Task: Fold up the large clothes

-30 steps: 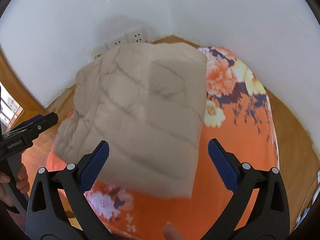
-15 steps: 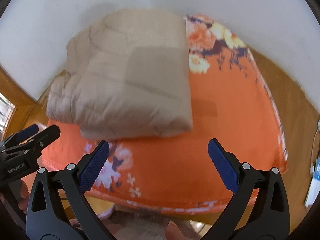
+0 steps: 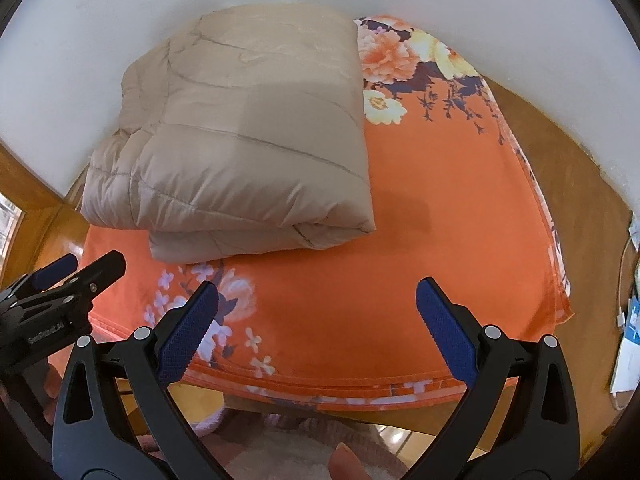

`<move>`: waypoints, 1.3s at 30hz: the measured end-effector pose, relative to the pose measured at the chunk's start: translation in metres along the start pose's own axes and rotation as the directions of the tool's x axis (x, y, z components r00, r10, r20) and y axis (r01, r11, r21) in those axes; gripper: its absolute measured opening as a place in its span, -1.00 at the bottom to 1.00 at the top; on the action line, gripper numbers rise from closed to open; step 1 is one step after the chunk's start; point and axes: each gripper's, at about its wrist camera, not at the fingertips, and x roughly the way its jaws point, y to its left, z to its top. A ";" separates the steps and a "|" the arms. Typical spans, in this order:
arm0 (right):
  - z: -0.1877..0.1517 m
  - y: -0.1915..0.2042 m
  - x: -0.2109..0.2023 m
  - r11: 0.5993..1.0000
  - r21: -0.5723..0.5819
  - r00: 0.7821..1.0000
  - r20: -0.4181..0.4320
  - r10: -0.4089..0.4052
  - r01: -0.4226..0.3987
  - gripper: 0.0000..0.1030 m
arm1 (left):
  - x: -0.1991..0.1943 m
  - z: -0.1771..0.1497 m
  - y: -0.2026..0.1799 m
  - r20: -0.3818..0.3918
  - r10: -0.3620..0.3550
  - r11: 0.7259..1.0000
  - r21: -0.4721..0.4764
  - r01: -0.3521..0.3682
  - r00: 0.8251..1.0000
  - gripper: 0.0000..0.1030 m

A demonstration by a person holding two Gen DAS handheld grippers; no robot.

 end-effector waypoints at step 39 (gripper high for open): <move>0.004 0.004 -0.002 1.000 -0.013 1.000 0.009 -0.013 0.013 0.91 | -0.003 0.001 -0.008 0.023 0.028 1.000 0.011 -0.028 0.999 0.89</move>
